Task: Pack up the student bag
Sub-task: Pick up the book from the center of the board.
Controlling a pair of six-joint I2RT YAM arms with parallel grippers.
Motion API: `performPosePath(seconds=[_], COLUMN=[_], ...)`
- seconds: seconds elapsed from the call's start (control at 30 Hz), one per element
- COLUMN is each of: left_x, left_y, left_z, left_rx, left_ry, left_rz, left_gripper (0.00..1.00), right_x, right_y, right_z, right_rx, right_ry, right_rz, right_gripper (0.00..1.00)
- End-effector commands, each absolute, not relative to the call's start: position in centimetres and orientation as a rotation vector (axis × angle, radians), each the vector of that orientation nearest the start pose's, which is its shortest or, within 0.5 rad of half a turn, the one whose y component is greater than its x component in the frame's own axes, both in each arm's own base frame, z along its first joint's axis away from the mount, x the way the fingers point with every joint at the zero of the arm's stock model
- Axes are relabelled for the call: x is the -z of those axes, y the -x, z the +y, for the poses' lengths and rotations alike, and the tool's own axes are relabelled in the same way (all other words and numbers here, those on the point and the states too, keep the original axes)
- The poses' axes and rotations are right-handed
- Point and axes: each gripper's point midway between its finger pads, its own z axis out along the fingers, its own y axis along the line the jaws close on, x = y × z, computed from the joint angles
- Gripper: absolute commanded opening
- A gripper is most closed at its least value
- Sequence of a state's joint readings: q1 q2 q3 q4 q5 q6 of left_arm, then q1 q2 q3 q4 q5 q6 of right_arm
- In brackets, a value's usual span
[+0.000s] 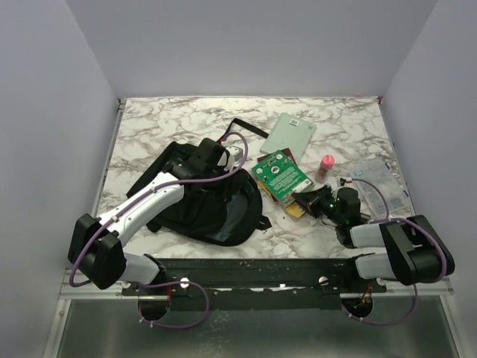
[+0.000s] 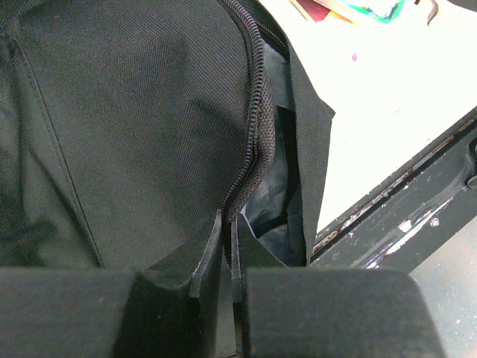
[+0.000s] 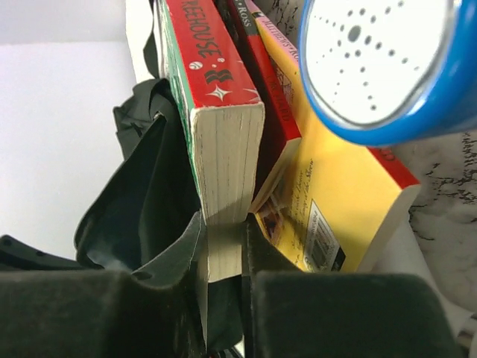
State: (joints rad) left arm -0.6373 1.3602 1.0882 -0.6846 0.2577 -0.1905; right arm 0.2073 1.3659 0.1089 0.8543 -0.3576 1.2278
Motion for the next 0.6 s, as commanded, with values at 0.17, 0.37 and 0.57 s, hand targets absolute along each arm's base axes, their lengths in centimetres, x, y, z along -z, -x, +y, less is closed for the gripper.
performPosePath(seconds=[0.17,0.37,0.57], left_x=[-15.3,-16.4,-18.1], left_y=[-23.4,-24.4,-25.4], left_z=[-23.5,-22.2,-20.8], left_rx=[0.623,0.520,0.440], left_ry=[-0.678,-0.616,-0.542], left_rz=[2.495,2.448,2.368], left_gripper=[0.01,0.00,0.00], right_x=[-10.5,-14.3,-17.1], right_y=[-28.1,-27.6,-26.1], right_z=[15.6,16.4,18.2], right_rx=[-1.197,-1.199,-1.310], right_ry=[-0.651,-0.506,-0.352], right_rz=[1.962,1.992,2.078], right_gripper=[0.00,0.00,0.00])
